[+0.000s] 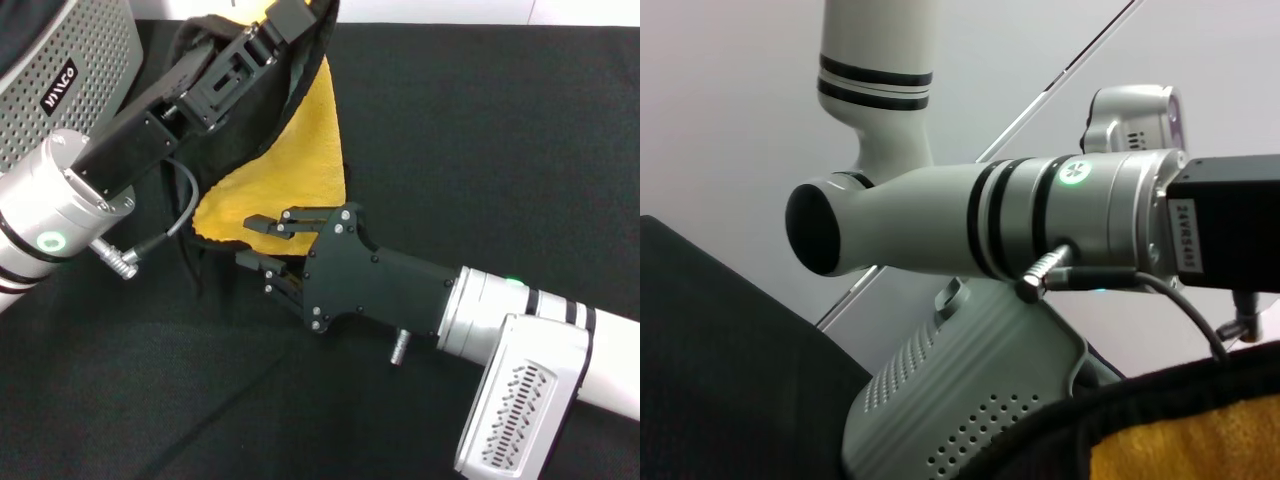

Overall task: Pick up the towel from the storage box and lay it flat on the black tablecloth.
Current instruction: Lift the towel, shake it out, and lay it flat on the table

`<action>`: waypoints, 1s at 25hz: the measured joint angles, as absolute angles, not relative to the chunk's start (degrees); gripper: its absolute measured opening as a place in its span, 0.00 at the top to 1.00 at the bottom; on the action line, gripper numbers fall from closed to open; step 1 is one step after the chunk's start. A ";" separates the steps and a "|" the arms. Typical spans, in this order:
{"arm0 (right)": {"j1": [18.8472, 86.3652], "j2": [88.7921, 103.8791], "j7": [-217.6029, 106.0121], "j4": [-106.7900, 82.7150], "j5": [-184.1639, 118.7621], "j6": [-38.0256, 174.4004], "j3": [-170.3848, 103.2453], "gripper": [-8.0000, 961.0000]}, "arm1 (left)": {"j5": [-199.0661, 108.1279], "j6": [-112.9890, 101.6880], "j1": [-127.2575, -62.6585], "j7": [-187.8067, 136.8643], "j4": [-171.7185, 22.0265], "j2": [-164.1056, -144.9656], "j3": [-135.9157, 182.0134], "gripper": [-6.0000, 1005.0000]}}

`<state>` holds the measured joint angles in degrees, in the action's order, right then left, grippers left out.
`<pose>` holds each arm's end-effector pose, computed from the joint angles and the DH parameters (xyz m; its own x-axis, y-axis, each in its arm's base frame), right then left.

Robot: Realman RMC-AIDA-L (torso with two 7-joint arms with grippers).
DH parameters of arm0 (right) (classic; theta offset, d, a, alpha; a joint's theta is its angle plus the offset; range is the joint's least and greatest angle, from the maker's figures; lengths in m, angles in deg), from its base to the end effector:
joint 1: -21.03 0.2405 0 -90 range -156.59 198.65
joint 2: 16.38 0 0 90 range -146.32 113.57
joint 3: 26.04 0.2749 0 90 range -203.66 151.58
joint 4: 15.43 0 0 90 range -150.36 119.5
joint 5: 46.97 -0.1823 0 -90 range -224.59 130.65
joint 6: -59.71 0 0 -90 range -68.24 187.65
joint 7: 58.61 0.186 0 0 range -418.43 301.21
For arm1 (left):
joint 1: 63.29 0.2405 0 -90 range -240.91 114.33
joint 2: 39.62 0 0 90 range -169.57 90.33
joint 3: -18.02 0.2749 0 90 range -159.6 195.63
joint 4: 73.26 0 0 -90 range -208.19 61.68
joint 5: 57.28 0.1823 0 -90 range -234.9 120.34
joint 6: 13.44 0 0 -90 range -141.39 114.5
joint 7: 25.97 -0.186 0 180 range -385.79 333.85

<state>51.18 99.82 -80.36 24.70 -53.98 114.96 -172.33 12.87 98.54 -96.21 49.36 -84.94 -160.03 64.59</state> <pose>0.1247 0.2841 -0.1510 0.6425 0.7005 -0.3105 0.3508 -0.6292 -0.6936 -0.1514 0.3003 -0.0026 0.0935 0.2999 0.9494 0.3545 -0.9011 0.2498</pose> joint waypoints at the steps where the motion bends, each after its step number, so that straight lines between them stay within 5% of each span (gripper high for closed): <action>1: 51.29 99.81 -80.33 24.71 -54.02 114.93 -172.32 0.72 | 12.91 98.54 -96.21 49.36 -84.94 -160.03 64.59 0.96; 8: 51.44 99.81 -80.25 24.82 -54.14 114.88 -172.00 0.88 | 12.94 98.54 -96.00 49.35 -84.94 -160.03 64.60 0.96; 25: 48.49 99.81 -83.12 25.13 -54.27 116.94 -171.97 0.96 | 12.56 98.52 -95.72 49.36 -85.32 -159.80 64.38 0.96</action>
